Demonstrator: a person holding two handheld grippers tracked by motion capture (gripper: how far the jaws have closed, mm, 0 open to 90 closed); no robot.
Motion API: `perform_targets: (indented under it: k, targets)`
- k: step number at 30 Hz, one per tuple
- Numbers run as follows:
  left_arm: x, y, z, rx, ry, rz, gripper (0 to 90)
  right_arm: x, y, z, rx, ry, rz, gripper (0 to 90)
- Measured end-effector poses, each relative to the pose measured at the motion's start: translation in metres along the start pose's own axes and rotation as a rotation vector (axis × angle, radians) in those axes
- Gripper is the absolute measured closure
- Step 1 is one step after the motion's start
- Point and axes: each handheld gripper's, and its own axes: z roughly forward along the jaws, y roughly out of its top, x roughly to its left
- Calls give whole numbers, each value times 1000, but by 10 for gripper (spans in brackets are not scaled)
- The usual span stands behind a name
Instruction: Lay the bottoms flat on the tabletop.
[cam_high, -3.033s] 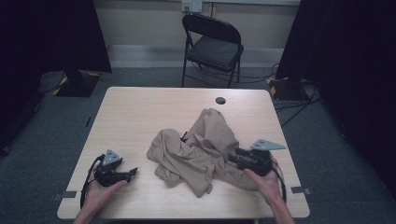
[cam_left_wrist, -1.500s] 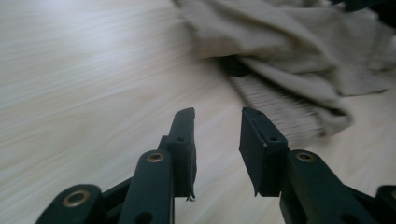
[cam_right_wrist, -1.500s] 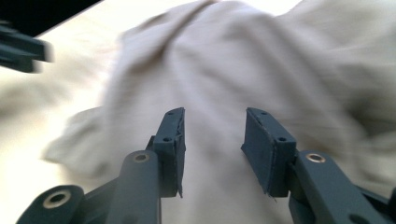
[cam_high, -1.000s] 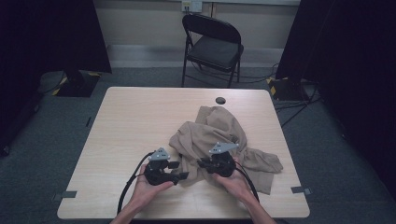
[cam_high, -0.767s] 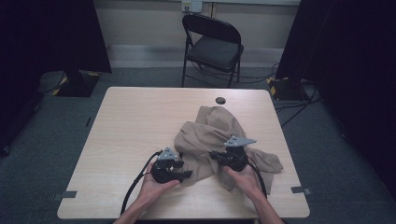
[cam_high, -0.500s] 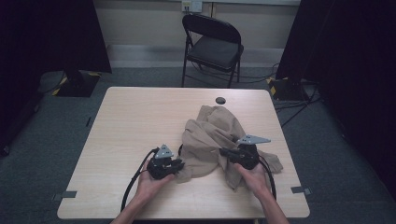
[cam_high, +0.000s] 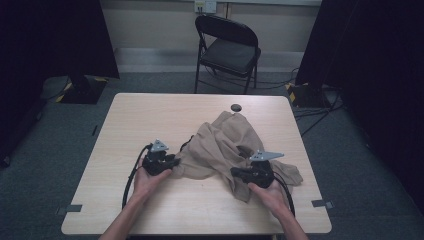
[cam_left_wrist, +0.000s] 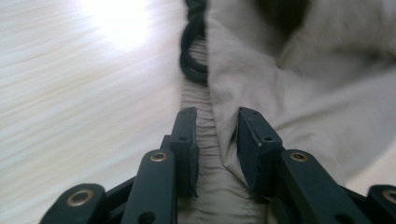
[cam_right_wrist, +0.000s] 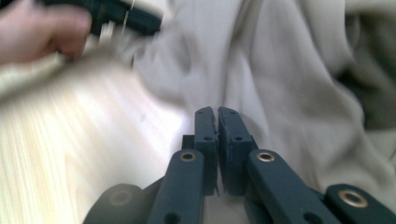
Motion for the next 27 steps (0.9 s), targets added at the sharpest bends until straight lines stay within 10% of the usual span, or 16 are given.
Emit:
perform_targets:
  k: [5, 9, 14, 19, 22, 25, 27]
  targets:
    - [10, 6, -5, -10, -5, -55, 639, 7, -4, 4, 22, 0, -28, 826]
    - [5, 20, -13, -106, -100, -112, 609, 7, 13, 4, -25, -20, -27, 696]
    - [-10, 42, -12, -155, -121, -102, 451, -6, 26, 11, -62, -116, -3, 518]
    - [-8, 46, 6, -182, -155, -202, 298, -25, 41, 26, -72, -179, 38, 443]
    - [-8, 43, 19, -142, -197, -249, 290, -31, 47, 39, -44, -161, 56, 559]
    - [-14, 42, 18, -130, -217, -187, 410, -25, 44, 43, -36, -105, 47, 856]
    - [-14, 44, 12, -161, -226, -202, 366, -16, 42, 37, -47, -38, 34, 886]
